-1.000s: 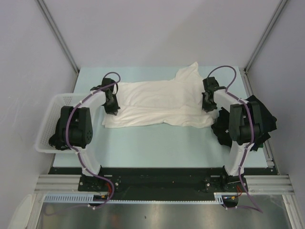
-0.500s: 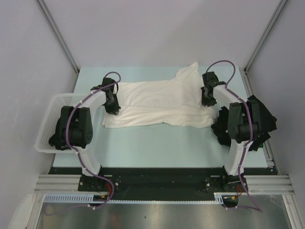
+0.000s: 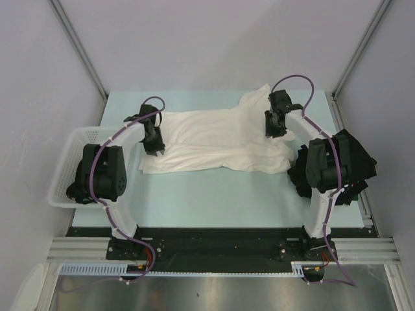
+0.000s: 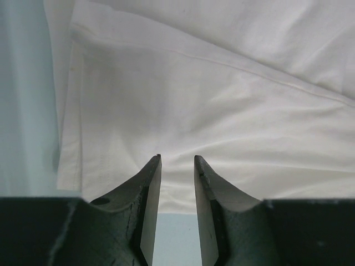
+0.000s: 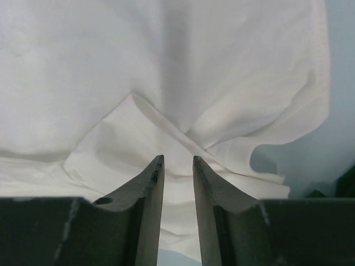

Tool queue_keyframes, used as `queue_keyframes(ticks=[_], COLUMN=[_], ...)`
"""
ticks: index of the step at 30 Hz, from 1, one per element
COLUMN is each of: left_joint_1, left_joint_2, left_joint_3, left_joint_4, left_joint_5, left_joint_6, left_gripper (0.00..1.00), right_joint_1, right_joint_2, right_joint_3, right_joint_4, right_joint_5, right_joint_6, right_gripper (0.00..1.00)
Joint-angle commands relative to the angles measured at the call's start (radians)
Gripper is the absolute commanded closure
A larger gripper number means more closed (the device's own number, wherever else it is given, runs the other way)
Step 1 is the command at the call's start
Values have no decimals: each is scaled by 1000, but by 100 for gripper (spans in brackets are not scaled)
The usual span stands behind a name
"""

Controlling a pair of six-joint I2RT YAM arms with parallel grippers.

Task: Fold and stack the t-shirts
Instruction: Fold the flattened tshirt in 1/3 of the way

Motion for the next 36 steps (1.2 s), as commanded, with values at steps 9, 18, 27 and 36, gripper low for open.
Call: queue_keyframes(ticks=[9,18,27,36], left_joint_1=[-7,-7,-7,-7], left_joint_2=[-11,-4,19,27], left_joint_3=[72,83,109,117], left_joint_4=[-16,-25,-36,-42], left_joint_5=[5,6,17,14], left_joint_6=[4,10,24,35], left_gripper=[62,62,61,61], right_joint_1=[-1,-3,-4,-11], right_joint_2=[72,77,146,210], right_joint_3=[5,17,-1,33], right_joint_4=[-1,30,47,19], right_joint_5=[-57,-54,-81,-131], right_joint_6=[-38,-99,-167,-167], right_gripper=[66,64,63,84])
